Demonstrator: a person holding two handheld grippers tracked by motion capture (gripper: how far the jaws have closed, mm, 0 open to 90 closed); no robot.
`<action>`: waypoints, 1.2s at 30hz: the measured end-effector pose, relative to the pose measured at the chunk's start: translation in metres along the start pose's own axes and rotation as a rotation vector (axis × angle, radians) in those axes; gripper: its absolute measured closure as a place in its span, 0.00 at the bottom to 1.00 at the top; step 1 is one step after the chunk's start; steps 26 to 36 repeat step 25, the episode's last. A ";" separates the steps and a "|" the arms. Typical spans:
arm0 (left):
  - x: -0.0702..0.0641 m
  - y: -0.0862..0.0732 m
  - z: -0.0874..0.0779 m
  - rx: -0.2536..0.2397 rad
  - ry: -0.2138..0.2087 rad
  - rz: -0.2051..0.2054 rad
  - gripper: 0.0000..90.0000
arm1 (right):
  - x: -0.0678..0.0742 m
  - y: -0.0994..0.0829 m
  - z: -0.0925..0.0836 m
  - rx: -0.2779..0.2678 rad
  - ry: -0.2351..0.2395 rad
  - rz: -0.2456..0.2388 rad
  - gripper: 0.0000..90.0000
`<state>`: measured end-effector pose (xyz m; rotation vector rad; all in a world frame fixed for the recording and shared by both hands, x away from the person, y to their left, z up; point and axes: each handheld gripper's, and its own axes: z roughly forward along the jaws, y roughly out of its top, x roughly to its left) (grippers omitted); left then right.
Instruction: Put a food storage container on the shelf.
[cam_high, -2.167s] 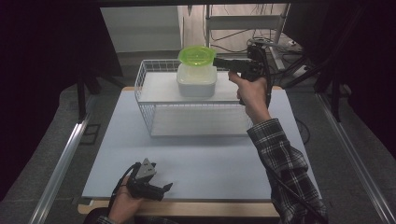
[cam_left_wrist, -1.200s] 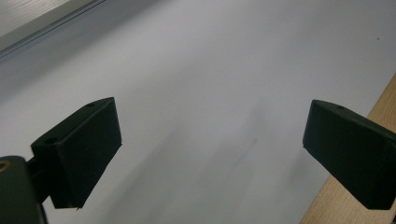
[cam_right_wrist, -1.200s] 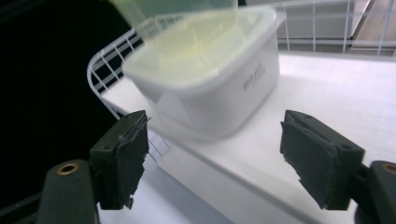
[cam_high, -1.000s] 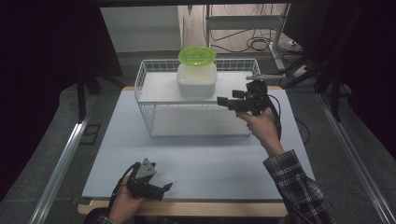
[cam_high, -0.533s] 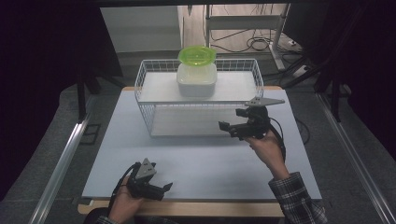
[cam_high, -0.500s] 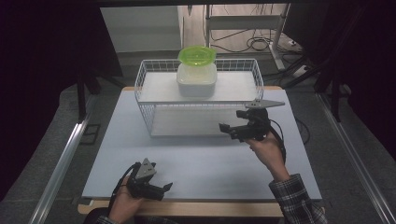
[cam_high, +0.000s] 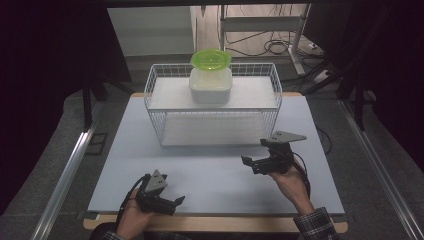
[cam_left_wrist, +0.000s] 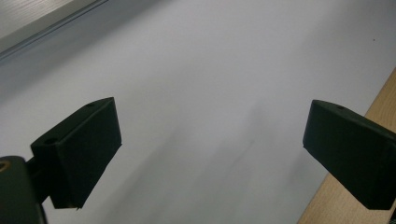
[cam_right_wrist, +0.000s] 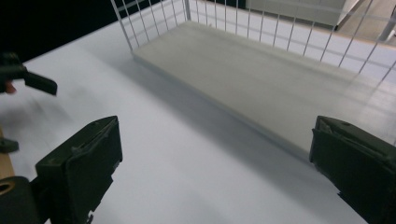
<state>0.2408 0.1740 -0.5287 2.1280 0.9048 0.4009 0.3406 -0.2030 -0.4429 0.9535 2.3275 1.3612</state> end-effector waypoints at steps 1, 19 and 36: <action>0.000 0.000 0.000 0.001 0.000 0.004 0.04 | 0.001 -0.004 0.000 0.008 -0.004 -0.003 0.03; 0.000 -0.001 0.001 -0.002 0.006 0.018 0.04 | 0.021 -0.075 0.006 0.196 -0.024 -0.064 0.02; 0.000 0.000 0.001 -0.004 0.007 0.020 0.03 | 0.022 -0.080 0.008 0.243 -0.068 -0.115 0.02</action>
